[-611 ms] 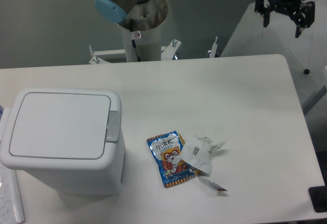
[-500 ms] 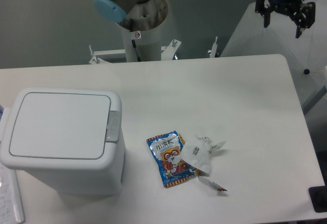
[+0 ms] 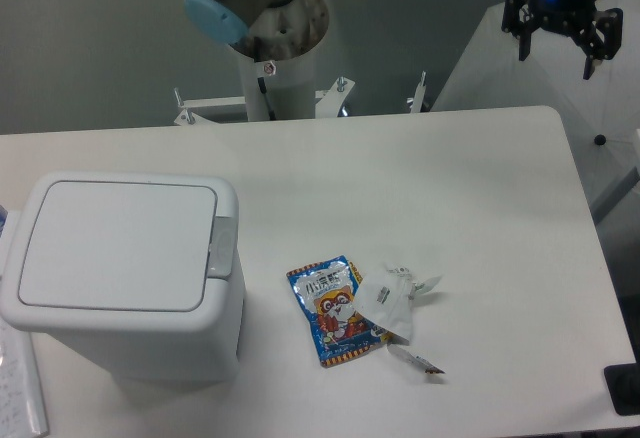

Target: Open the trash can

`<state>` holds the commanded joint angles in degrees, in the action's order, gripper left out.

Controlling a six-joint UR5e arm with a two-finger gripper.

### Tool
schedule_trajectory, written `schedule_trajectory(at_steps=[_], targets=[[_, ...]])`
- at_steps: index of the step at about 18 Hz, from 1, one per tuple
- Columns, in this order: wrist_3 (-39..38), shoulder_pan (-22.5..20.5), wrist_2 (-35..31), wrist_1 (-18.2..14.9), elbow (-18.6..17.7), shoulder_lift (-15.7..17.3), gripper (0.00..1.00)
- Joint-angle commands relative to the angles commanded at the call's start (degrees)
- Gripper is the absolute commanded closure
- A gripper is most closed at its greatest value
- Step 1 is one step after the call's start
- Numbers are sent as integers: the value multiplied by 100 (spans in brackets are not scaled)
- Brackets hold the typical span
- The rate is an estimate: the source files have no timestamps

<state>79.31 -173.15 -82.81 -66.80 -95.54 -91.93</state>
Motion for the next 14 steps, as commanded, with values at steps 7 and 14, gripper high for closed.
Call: schedule_trajectory(at_steps=[7, 14], targets=[[-2689, 703, 730, 228, 132, 0, 0], [-5492, 1318, 1302, 956, 167, 79, 0]])
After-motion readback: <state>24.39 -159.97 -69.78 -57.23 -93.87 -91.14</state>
